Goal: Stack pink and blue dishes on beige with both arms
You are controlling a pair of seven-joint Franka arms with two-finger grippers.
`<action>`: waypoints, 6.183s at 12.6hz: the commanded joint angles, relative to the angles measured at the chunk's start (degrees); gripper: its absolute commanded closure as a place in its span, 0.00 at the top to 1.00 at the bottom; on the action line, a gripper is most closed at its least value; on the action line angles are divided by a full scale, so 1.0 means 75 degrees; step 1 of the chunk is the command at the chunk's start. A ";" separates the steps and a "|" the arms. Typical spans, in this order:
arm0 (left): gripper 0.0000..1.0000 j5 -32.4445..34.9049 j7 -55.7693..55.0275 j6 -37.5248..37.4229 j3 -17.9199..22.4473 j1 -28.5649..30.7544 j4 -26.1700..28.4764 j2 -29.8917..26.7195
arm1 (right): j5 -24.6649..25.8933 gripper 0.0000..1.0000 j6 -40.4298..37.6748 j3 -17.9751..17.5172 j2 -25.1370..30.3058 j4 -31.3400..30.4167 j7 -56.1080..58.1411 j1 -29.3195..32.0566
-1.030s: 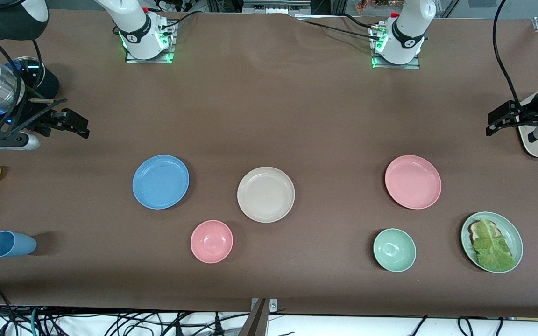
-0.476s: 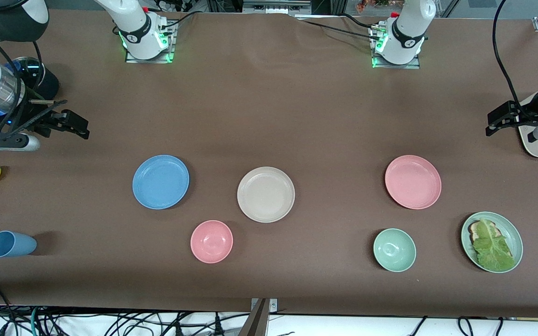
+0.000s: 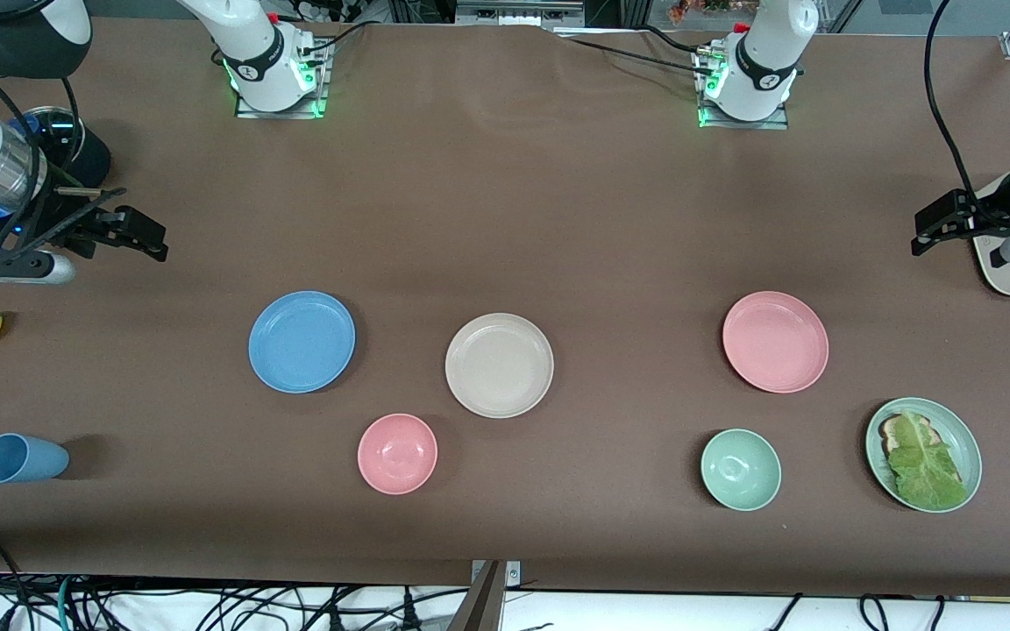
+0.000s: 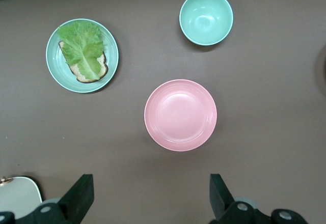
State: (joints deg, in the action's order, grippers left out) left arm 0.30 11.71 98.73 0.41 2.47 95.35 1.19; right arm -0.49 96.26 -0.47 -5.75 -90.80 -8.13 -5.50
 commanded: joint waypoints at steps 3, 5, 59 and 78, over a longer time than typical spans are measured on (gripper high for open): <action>1.00 -0.0028 0.0172 0.0077 0.0015 -0.0013 0.0083 -0.0065 | -0.0064 1.00 0.0079 -0.0031 0.0017 -0.0010 -0.0040 0.0065; 1.00 -0.0028 0.0184 0.0078 0.0027 -0.0001 -0.0056 0.0168 | -0.0064 1.00 0.0079 -0.0031 0.0017 -0.0010 -0.0040 0.0065; 1.00 -0.0567 -0.8054 0.3009 -0.1602 -0.2873 -0.2612 0.5749 | -0.0239 0.00 0.5657 -0.0172 -0.3710 -0.2166 0.1003 0.0112; 1.00 0.0558 -0.2128 -0.0425 -0.1602 0.0971 -0.2588 0.4378 | -0.0966 0.00 0.3369 -0.0441 -0.3955 0.0939 -0.3117 -0.2170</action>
State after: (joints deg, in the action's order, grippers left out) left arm 2.46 -9.12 98.11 -10.93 8.75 75.28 37.39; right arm -7.58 119.59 -4.06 -32.82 -86.67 -24.95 -18.67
